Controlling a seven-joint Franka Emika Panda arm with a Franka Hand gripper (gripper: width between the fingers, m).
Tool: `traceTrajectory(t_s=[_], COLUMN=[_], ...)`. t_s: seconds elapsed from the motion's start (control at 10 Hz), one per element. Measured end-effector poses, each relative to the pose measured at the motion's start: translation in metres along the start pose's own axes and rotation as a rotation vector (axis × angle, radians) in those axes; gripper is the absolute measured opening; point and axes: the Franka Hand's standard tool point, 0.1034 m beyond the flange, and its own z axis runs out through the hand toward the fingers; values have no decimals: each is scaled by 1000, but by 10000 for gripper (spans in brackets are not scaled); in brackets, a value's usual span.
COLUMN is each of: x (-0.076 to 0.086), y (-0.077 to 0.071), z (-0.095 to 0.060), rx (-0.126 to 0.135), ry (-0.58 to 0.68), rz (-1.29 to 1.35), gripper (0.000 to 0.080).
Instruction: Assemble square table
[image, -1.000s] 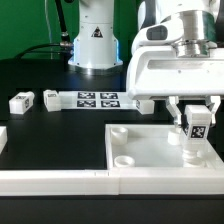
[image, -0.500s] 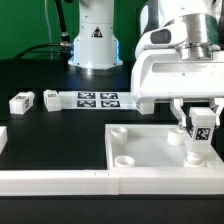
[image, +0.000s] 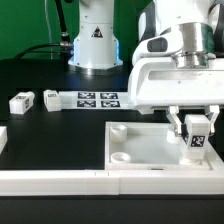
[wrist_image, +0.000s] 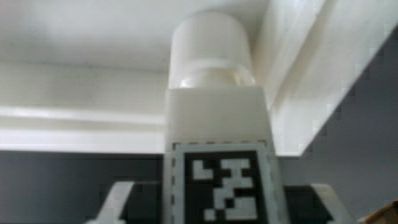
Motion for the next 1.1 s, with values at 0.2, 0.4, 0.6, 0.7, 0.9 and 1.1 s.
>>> traceTrajectory(t_s=[0.2, 0.4, 0.6, 0.7, 0.9, 1.1], x=[0, 0, 0, 0, 0, 5], y=[0, 0, 0, 0, 0, 4], z=[0, 0, 0, 0, 0, -3], rx=[0, 0, 0, 0, 0, -2], ry=[1, 1, 1, 1, 1, -27], rz=[0, 0, 0, 0, 0, -5], gripper=[288, 523, 629, 644, 648, 649])
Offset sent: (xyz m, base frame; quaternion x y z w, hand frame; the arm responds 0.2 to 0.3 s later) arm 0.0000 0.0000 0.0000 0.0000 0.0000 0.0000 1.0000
